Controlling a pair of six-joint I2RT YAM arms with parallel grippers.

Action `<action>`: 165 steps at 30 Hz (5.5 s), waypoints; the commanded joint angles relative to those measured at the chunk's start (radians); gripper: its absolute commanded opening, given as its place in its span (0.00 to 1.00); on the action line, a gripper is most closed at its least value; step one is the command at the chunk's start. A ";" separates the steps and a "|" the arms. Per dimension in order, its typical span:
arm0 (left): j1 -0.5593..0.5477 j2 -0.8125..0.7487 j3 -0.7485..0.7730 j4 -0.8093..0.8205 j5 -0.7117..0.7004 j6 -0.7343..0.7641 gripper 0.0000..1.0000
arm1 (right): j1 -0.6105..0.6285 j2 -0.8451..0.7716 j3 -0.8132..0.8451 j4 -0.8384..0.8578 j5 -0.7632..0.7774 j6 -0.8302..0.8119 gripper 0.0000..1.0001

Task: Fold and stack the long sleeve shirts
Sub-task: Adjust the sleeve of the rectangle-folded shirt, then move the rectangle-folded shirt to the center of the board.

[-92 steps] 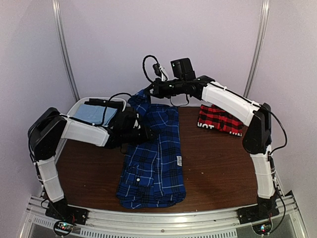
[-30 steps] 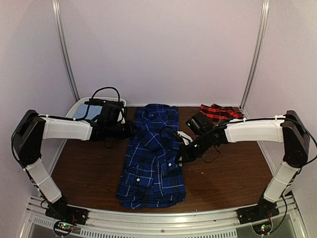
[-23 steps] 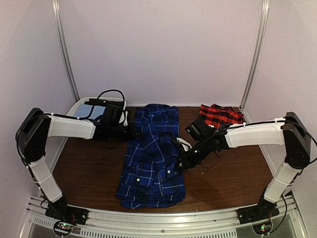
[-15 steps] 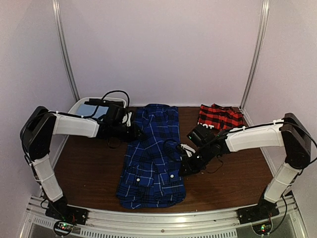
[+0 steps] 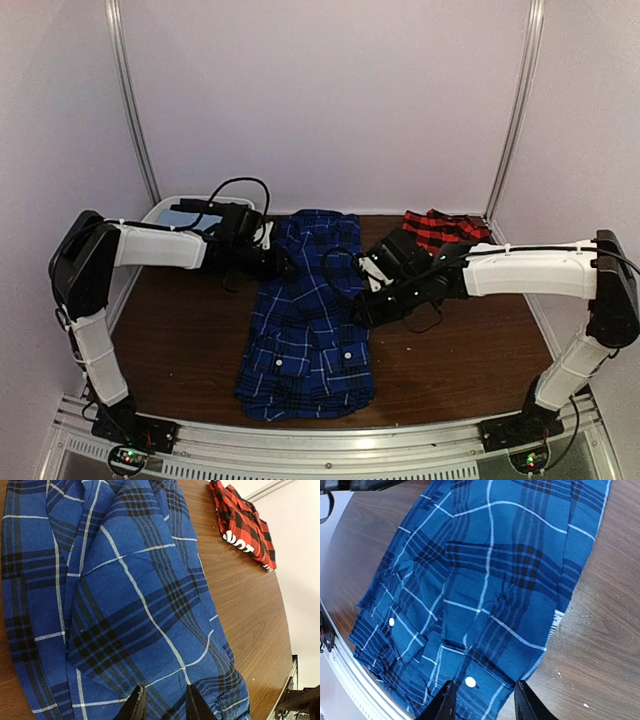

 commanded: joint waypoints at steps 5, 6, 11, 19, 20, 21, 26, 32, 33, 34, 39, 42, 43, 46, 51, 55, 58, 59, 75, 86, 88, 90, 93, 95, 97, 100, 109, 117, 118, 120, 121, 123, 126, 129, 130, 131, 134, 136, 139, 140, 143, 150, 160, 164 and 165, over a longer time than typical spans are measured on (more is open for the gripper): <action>0.007 0.036 0.056 -0.023 0.017 0.024 0.28 | 0.191 0.120 0.105 -0.020 0.147 0.022 0.42; 0.007 0.036 0.056 -0.024 0.016 0.024 0.28 | 0.206 0.137 0.114 -0.027 0.155 0.027 0.42; 0.008 0.041 0.053 -0.024 0.015 0.019 0.28 | 0.258 0.215 0.135 -0.045 0.167 0.055 0.43; 0.007 0.048 0.055 -0.025 0.018 0.022 0.28 | 0.300 0.300 0.174 -0.096 0.262 0.081 0.47; 0.007 0.049 0.056 -0.025 0.019 0.023 0.28 | 0.302 0.305 0.174 -0.091 0.261 0.081 0.48; 0.007 0.051 0.057 -0.025 0.020 0.022 0.28 | 0.303 0.312 0.175 -0.086 0.257 0.080 0.49; 0.009 0.060 0.059 -0.022 0.026 0.024 0.28 | 0.313 0.350 0.194 -0.089 0.253 0.082 0.51; 0.010 0.063 0.059 -0.021 0.029 0.025 0.28 | 0.315 0.357 0.222 -0.128 0.286 0.083 0.27; 0.010 0.063 0.059 -0.020 0.030 0.025 0.28 | 0.315 0.355 0.230 -0.134 0.284 0.079 0.20; 0.011 0.062 0.059 -0.021 0.031 0.025 0.28 | 0.315 0.353 0.236 -0.141 0.281 0.076 0.16; 0.013 0.062 0.060 -0.021 0.036 0.027 0.28 | 0.316 0.329 0.273 -0.178 0.241 0.045 0.00; 0.016 0.062 0.063 -0.022 0.036 0.028 0.28 | 0.317 0.318 0.285 -0.192 0.187 0.027 0.00; 0.016 0.062 0.064 -0.023 0.037 0.028 0.28 | 0.317 0.315 0.284 -0.190 0.176 0.023 0.00; 0.018 0.065 0.068 -0.022 0.037 0.029 0.28 | 0.317 0.315 0.275 -0.178 0.107 0.015 0.00; 0.019 0.081 0.080 -0.023 0.046 0.031 0.28 | 0.316 0.321 0.266 -0.141 0.054 0.019 0.00; 0.019 0.105 0.104 -0.025 0.056 0.036 0.28 | 0.307 0.310 0.267 -0.135 0.060 0.027 0.22; 0.019 0.128 0.132 -0.024 0.063 0.043 0.28 | 0.285 0.271 0.258 -0.117 0.063 0.030 0.34; 0.019 0.139 0.141 -0.024 0.060 0.044 0.28 | 0.277 0.251 0.249 -0.107 0.065 0.033 0.36; 0.061 0.370 0.356 -0.096 0.016 0.060 0.28 | 0.096 0.130 -0.169 0.433 -0.176 0.188 0.27; 0.084 0.388 0.396 -0.161 -0.011 0.089 0.28 | 0.066 0.068 -0.271 0.475 -0.181 0.220 0.25; 0.084 0.370 0.404 -0.176 -0.029 0.098 0.28 | 0.052 0.046 -0.274 0.476 -0.182 0.221 0.26; 0.085 0.347 0.410 -0.191 -0.040 0.108 0.28 | 0.034 0.026 -0.269 0.485 -0.189 0.220 0.26; 0.085 0.312 0.413 -0.199 -0.042 0.120 0.29 | -0.003 0.022 -0.229 0.487 -0.190 0.198 0.28; 0.085 0.296 0.417 -0.210 -0.046 0.120 0.29 | -0.036 0.045 -0.187 0.487 -0.205 0.184 0.28; 0.085 0.282 0.414 -0.218 -0.044 0.120 0.29 | -0.065 0.084 -0.136 0.538 -0.227 0.180 0.28; 0.086 0.250 0.386 -0.222 -0.051 0.121 0.29 | -0.105 0.149 -0.069 0.594 -0.264 0.183 0.28; 0.102 0.114 0.245 -0.230 -0.047 0.120 0.29 | -0.312 0.430 0.209 0.731 -0.427 0.223 0.28; 0.102 0.029 0.170 -0.238 -0.009 0.118 0.29 | -0.429 0.783 0.649 0.709 -0.506 0.282 0.27; 0.102 0.023 0.169 -0.245 -0.007 0.119 0.29 | -0.436 0.822 0.698 0.699 -0.500 0.289 0.27; 0.102 0.014 0.167 -0.252 0.001 0.118 0.29 | -0.449 0.899 0.797 0.676 -0.490 0.309 0.26; 0.102 0.009 0.166 -0.256 0.005 0.120 0.29 | -0.454 0.936 0.842 0.673 -0.483 0.325 0.26; 0.102 -0.002 0.163 -0.266 0.010 0.120 0.29 | -0.465 1.017 0.924 0.666 -0.470 0.361 0.25; 0.102 -0.024 0.151 -0.281 0.018 0.124 0.29 | -0.480 1.111 1.042 0.639 -0.442 0.412 0.23; 0.102 -0.054 0.124 -0.289 0.030 0.121 0.29 | -0.495 1.168 1.109 0.621 -0.400 0.461 0.22; 0.102 -0.067 0.109 -0.290 0.034 0.120 0.29 | -0.500 1.176 1.111 0.629 -0.386 0.476 0.22; 0.102 -0.080 0.093 -0.291 0.036 0.118 0.29 | -0.504 1.183 1.112 0.633 -0.368 0.489 0.21; 0.102 -0.133 0.032 -0.295 0.027 0.111 0.30 | -0.516 1.205 1.133 0.635 -0.334 0.510 0.21; 0.102 -0.168 -0.017 -0.299 0.019 0.107 0.30 | -0.524 1.229 1.166 0.631 -0.333 0.522 0.21; 0.102 -0.222 -0.114 -0.300 0.004 0.093 0.30 | -0.539 1.267 1.217 0.629 -0.351 0.538 0.21; 0.102 -0.242 -0.144 -0.300 0.007 0.087 0.30 | -0.543 1.273 1.222 0.633 -0.357 0.540 0.21; 0.096 -0.291 -0.231 -0.299 0.014 0.068 0.30 | -0.556 1.276 1.226 0.642 -0.373 0.543 0.22; 0.052 -0.377 -0.394 -0.296 -0.003 0.015 0.32 | -0.568 1.247 1.265 0.652 -0.406 0.531 0.37; -0.040 -0.447 -0.518 -0.290 -0.026 -0.055 0.33 | -0.542 0.999 1.060 0.621 -0.460 0.420 0.44; -0.085 -0.455 -0.535 -0.288 -0.034 -0.079 0.33 | -0.519 0.812 0.831 0.628 -0.463 0.347 0.44; -0.096 -0.456 -0.538 -0.285 -0.036 -0.085 0.32 | -0.516 0.765 0.763 0.634 -0.465 0.331 0.44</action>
